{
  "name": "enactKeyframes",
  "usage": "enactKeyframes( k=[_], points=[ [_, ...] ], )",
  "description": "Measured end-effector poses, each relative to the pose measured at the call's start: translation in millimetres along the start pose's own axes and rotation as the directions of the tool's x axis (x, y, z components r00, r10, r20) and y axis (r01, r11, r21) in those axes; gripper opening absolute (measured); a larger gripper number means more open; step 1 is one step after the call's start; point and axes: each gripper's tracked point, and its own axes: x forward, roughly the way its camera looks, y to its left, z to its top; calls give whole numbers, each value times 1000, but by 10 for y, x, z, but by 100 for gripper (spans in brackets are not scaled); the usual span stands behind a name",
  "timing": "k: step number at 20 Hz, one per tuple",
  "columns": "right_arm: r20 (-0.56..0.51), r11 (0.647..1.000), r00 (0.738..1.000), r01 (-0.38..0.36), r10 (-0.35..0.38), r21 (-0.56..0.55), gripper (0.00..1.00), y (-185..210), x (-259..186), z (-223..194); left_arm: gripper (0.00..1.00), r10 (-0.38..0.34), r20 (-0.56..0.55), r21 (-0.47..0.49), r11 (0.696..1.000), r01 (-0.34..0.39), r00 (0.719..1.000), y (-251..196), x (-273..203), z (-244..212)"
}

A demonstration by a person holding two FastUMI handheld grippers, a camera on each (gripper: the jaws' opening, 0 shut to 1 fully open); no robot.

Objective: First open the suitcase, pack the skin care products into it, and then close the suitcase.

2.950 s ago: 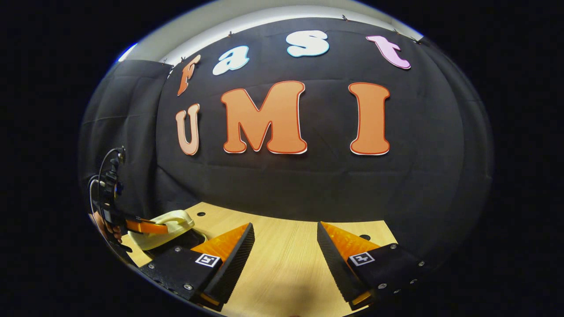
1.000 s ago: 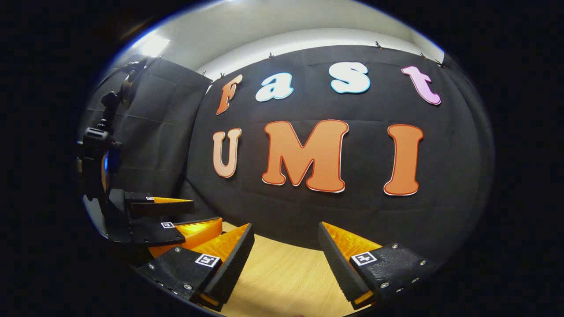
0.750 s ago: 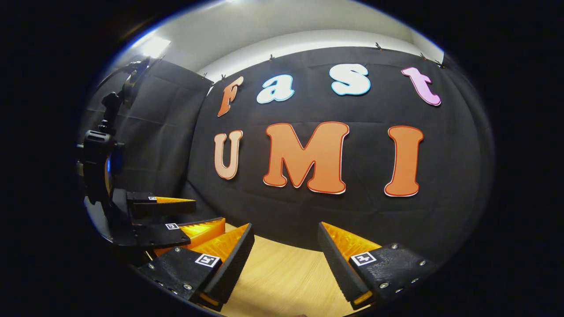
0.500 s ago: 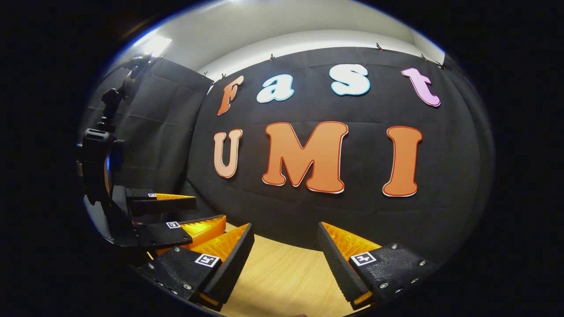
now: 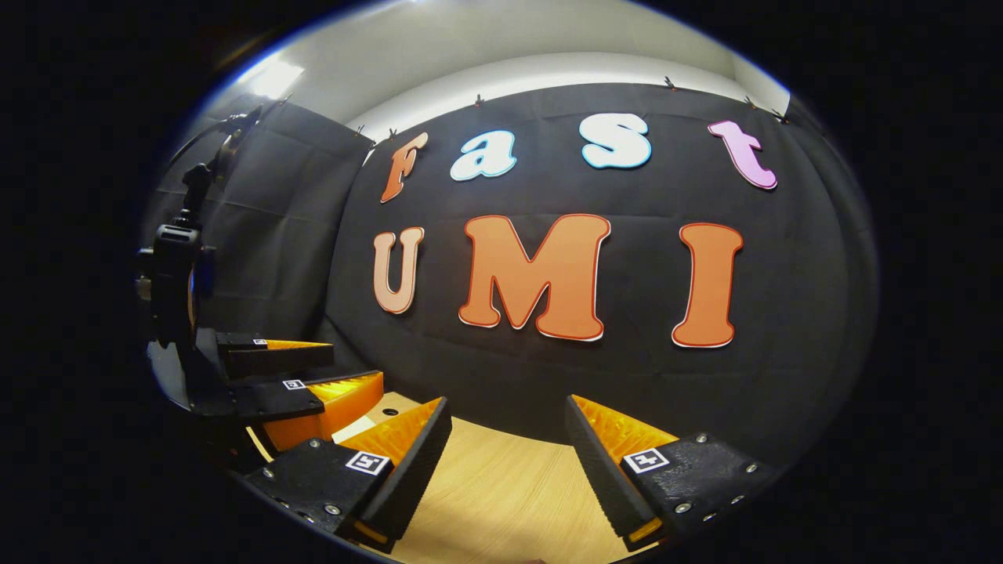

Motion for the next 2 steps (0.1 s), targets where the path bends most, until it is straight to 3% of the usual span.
enactKeyframes(
  k=[2],
  points=[
    [-3, 1000, 1000, 1, -1, 3, 93, -7, -15, -10, 98, 5, -5, 4, 1000, -5, 1000, 10, -12, -3]
  ],
)
